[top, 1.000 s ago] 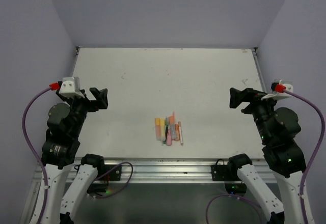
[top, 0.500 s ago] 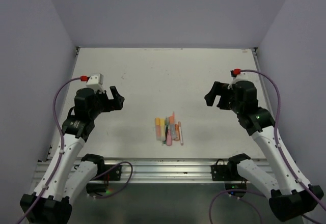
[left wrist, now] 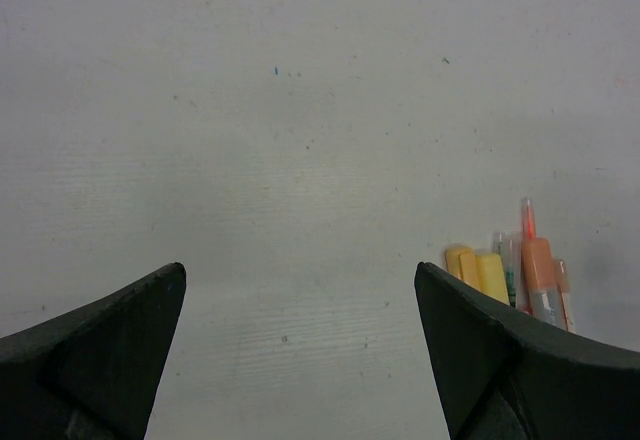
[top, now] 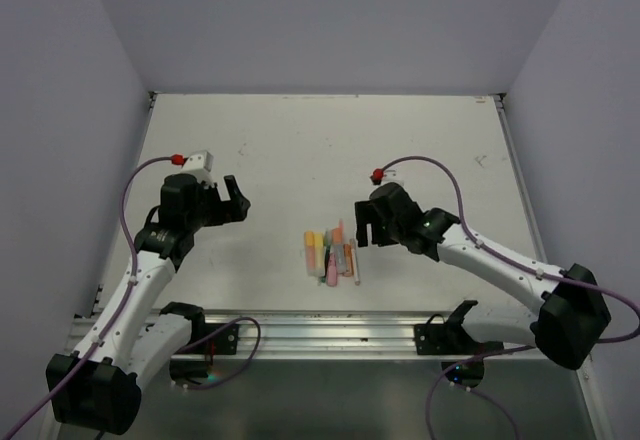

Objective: Open the pen caps

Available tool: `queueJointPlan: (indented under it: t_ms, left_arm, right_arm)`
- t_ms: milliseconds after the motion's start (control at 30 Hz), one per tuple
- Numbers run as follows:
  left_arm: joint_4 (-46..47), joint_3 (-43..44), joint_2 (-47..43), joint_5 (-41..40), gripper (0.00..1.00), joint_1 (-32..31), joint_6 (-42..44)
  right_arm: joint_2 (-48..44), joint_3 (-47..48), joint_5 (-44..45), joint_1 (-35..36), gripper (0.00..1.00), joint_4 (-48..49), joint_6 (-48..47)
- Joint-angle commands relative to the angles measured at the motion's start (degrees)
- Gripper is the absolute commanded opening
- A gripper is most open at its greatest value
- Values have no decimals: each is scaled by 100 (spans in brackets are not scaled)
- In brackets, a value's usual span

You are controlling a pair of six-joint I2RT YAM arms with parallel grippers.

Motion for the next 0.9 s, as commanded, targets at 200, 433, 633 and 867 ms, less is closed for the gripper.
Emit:
queueJointPlan:
  t_ms: [200,433,633,867]
  left_arm:
    - [187,-25,-58,-69,100,53,-35]
    - [187,-16,-23,-7,100,158,-17]
    - [187,-43,3,81,100,194,-17]
    - [196,-51,-6,151,100,220,-8]
  right_arm:
    - [1358,767,1087,1212,70,263,445]
    - [2158,1252,1308,1635,63,184,630]
    - [2712,1586,1545,1697,55,70,727]
    - [3090,1867,1800,1697,50,-98,797]
